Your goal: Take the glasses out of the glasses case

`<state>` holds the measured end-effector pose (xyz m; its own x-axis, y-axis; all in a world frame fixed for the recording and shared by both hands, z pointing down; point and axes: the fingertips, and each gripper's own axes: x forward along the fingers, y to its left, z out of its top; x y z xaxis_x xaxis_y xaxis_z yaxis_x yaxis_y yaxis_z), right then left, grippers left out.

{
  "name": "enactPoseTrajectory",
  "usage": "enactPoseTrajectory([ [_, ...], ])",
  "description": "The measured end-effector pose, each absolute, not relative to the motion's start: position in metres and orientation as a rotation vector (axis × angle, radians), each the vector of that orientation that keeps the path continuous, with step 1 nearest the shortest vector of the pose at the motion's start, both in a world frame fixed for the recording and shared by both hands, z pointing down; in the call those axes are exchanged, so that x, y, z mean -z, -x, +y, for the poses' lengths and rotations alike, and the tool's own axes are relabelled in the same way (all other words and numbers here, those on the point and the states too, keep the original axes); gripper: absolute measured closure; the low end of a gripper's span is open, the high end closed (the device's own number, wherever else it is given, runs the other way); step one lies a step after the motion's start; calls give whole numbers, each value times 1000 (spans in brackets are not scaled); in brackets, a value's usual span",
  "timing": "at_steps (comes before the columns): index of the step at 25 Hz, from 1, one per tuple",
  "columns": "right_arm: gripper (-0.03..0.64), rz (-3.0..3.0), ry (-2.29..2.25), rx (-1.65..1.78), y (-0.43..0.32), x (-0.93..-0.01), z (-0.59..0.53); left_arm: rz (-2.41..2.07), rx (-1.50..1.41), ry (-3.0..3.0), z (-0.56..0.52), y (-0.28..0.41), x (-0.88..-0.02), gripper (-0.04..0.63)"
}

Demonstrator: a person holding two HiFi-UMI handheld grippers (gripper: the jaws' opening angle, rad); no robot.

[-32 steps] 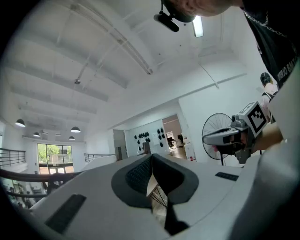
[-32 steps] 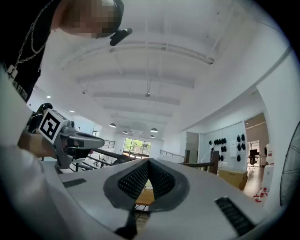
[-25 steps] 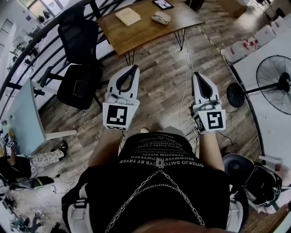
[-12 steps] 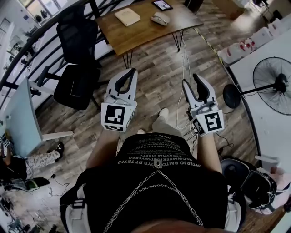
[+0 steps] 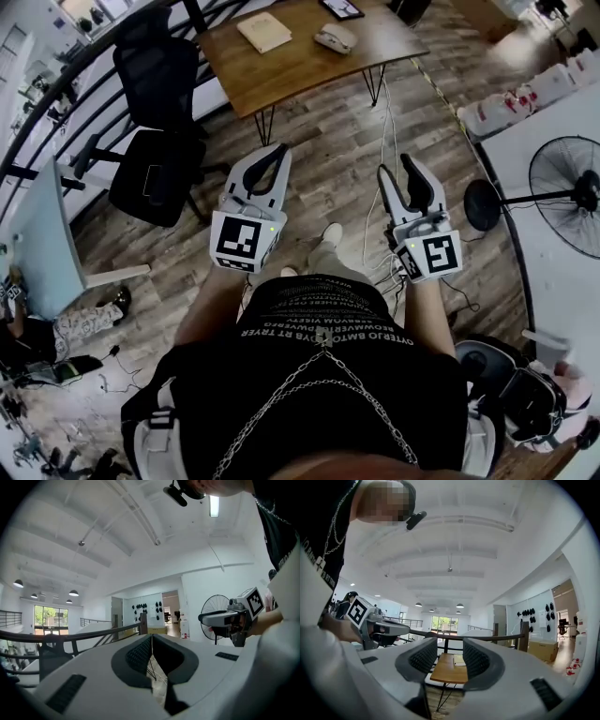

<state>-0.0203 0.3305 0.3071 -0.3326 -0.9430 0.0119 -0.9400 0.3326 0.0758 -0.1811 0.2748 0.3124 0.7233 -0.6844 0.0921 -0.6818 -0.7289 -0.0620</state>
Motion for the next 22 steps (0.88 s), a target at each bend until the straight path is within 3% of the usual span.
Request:
enactPoseTrajectory([
  [22,460,-2642,-1689,36,-56,-311,238,1130,188,2922,183,81,-309,566],
])
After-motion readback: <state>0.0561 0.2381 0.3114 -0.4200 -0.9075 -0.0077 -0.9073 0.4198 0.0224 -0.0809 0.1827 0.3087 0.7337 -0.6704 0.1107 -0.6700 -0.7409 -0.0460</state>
